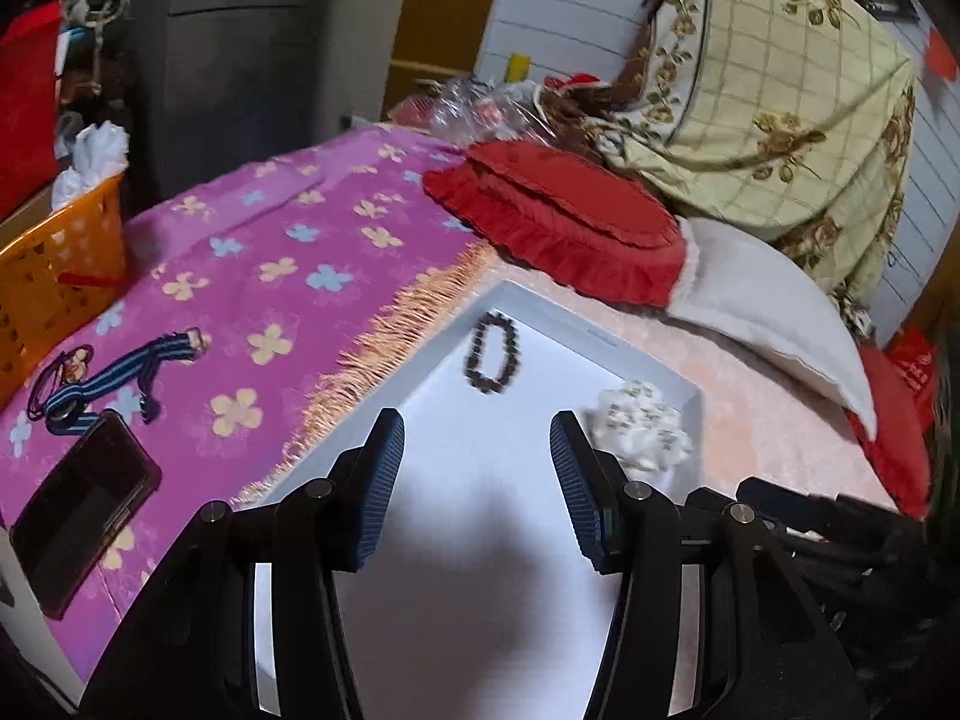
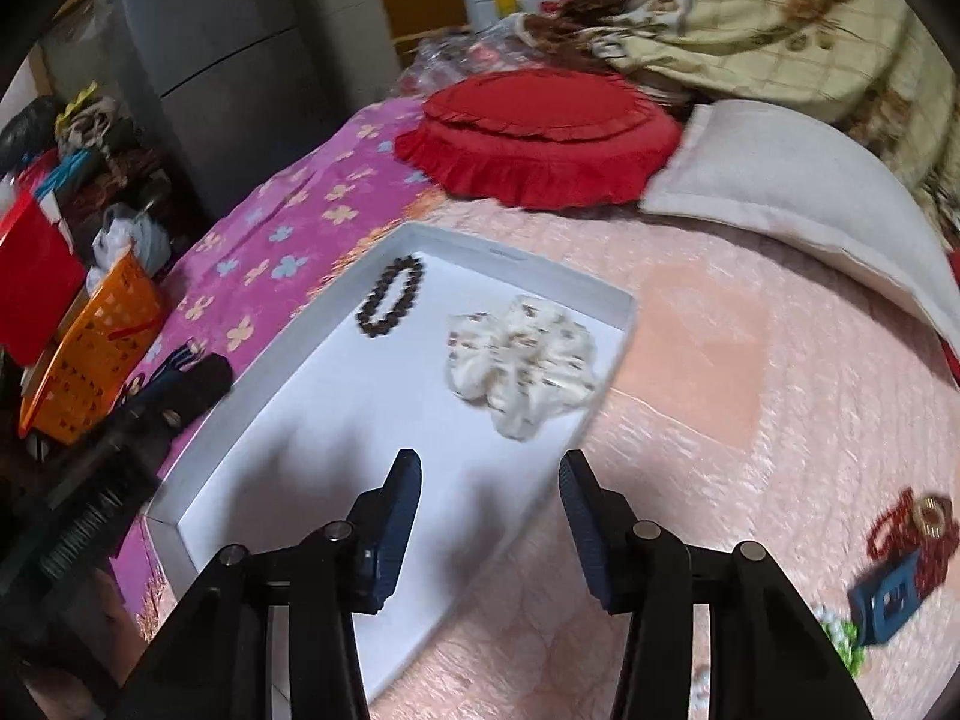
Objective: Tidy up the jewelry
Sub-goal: 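Move both tools back toward the remaining jewelry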
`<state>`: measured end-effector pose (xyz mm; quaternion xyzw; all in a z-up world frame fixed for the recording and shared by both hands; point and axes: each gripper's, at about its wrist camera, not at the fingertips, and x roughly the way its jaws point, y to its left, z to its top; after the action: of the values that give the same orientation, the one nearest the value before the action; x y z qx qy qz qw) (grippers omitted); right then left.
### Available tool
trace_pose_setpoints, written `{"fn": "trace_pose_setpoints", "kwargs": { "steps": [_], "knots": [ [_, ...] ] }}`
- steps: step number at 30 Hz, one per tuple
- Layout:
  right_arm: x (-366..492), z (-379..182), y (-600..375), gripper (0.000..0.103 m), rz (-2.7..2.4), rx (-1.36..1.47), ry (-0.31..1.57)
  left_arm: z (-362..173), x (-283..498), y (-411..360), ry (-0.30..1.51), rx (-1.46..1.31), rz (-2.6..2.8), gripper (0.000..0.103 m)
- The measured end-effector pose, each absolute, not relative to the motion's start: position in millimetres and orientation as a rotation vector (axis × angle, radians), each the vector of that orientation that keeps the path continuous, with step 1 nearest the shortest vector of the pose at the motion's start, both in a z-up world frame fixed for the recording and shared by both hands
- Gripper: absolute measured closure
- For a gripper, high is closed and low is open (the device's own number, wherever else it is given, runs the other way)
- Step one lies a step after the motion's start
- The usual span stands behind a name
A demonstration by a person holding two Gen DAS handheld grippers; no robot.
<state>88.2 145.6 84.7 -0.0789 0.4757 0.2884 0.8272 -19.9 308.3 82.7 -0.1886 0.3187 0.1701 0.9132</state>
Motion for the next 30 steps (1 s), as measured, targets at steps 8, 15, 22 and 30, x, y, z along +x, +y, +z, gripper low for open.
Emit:
{"fn": "trace_pose_setpoints", "kwargs": {
  "steps": [8, 15, 22, 30],
  "knots": [
    [139.2, 34.5, 192.1, 0.057, 0.547, -0.268, 1.132, 62.5, -21.1, 352.3, 0.670, -0.487, 0.398, 0.053],
    [176.6, 30.7, 198.1, 0.057, 0.466, -0.285, 1.100, 60.9, -16.9, 351.0, 0.690, -0.482, 0.397, 0.053],
    [135.8, 72.4, 143.4, 0.055, 0.556, -0.114, 1.049, 62.1, -12.6, 331.5, 0.734, -0.461, 0.333, 0.053],
    [59.6, 82.8, -17.5, 0.055, 0.434, 0.065, 1.019, 82.3, -21.6, 275.4, 0.720, -0.389, 0.181, 0.053]
  ]
}}
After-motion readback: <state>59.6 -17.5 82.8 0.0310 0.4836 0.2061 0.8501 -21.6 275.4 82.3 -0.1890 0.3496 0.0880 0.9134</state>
